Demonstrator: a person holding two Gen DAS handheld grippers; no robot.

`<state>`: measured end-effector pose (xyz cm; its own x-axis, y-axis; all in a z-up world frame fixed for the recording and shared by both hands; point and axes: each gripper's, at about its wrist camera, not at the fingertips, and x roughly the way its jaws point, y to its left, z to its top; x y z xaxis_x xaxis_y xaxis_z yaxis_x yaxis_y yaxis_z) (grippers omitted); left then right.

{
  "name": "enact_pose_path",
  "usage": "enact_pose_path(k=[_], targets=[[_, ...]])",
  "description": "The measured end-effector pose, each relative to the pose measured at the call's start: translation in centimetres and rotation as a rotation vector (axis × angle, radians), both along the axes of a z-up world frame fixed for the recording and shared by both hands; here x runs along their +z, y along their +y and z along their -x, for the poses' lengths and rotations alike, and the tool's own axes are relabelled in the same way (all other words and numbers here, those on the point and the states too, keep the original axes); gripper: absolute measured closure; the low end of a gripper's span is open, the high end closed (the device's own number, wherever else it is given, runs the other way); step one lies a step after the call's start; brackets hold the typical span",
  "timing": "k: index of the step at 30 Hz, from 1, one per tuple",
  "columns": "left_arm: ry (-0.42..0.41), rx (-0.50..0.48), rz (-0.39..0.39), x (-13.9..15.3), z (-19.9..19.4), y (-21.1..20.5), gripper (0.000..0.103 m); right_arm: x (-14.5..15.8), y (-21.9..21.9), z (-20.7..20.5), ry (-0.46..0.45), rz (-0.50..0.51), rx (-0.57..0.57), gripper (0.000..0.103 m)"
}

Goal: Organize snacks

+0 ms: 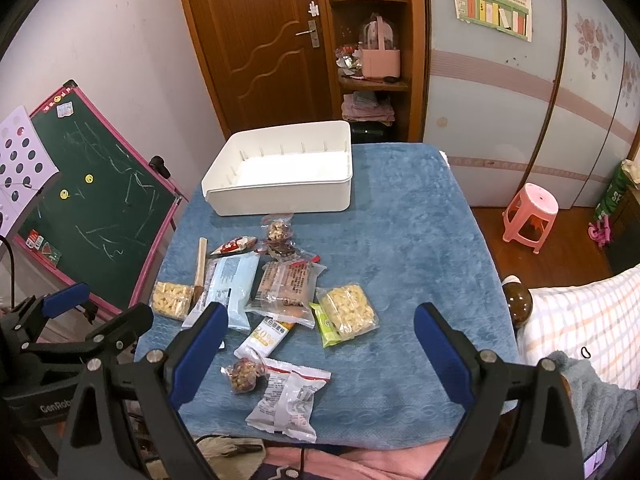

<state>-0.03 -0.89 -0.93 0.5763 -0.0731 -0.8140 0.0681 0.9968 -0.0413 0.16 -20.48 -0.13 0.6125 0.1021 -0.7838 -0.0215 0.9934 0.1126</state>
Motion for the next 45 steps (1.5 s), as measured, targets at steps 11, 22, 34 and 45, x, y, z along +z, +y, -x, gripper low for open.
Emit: enact_pose_path(k=[11, 22, 34, 45], targets=[[-0.011, -0.002, -0.001, 0.1, 0.1, 0.3, 0.001, -0.2, 0.1, 0.1, -0.005, -0.002, 0.006, 0.008], [-0.027, 0.0, 0.006, 0.7, -0.2, 0.3, 0.001, -0.2, -0.2, 0.0, -0.011, 0.004, 0.008, 0.008], [-0.055, -0.027, 0.029, 1.8, -1.4, 0.5, 0.001, 1.6, -1.0, -0.9, -0.076, 0.058, 0.012, 0.008], [-0.099, -0.018, -0.05, 0.8, -5.2, 1.2, 0.001, 0.2, -2.1, -3.8, -0.068, 0.079, 0.031, 0.008]])
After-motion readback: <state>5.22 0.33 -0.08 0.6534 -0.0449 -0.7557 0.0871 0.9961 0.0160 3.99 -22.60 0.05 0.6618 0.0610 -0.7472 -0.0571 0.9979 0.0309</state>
